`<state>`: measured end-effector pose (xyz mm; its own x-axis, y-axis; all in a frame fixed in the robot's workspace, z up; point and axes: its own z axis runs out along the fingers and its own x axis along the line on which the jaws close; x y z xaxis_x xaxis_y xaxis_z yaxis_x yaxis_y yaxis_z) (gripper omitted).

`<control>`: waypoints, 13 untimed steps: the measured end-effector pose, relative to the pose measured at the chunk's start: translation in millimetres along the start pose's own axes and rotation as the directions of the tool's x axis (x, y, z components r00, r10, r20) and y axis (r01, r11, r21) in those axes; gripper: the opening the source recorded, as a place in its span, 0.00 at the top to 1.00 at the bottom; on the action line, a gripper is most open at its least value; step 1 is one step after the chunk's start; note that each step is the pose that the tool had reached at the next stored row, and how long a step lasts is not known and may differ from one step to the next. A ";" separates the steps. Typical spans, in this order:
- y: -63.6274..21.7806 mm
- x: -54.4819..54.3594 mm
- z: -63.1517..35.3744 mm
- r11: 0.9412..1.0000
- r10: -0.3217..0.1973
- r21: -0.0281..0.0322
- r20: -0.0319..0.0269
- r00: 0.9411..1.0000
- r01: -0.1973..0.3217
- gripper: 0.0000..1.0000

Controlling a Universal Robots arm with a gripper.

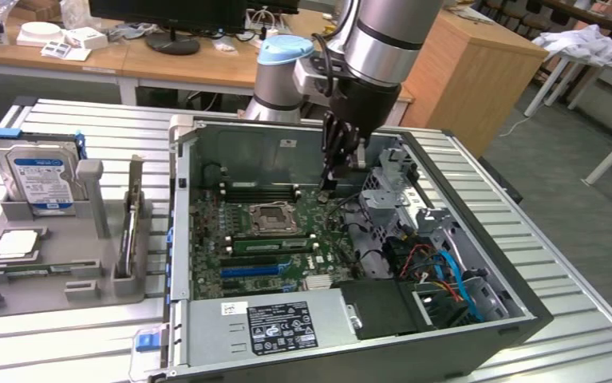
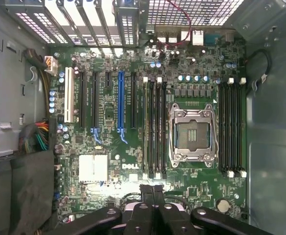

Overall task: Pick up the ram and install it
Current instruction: 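Press down the ram until it locks into place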

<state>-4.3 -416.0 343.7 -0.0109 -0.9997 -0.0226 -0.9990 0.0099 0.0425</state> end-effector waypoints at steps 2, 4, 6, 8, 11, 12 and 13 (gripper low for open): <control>0.0 0.1 1.5 1.000 0.000 0.000 0.000 1.000 0.000 0.89; -0.1 0.1 2.9 1.000 0.000 0.000 0.000 1.000 0.000 0.89; -0.2 0.2 4.3 1.000 0.000 0.000 0.000 1.000 0.000 0.89; -0.2 0.2 6.0 1.000 0.000 0.000 0.000 1.000 0.000 0.89; -0.4 0.3 9.0 1.000 0.000 0.000 0.000 1.000 0.000 0.89; -0.4 0.3 10.1 1.000 0.000 0.000 0.000 1.000 0.000 0.89; -0.5 0.3 11.0 1.000 0.000 0.000 0.000 1.000 0.000 0.89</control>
<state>-4.3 -416.1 332.6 -0.0109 -0.9997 -0.0224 -0.9990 0.0099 0.0426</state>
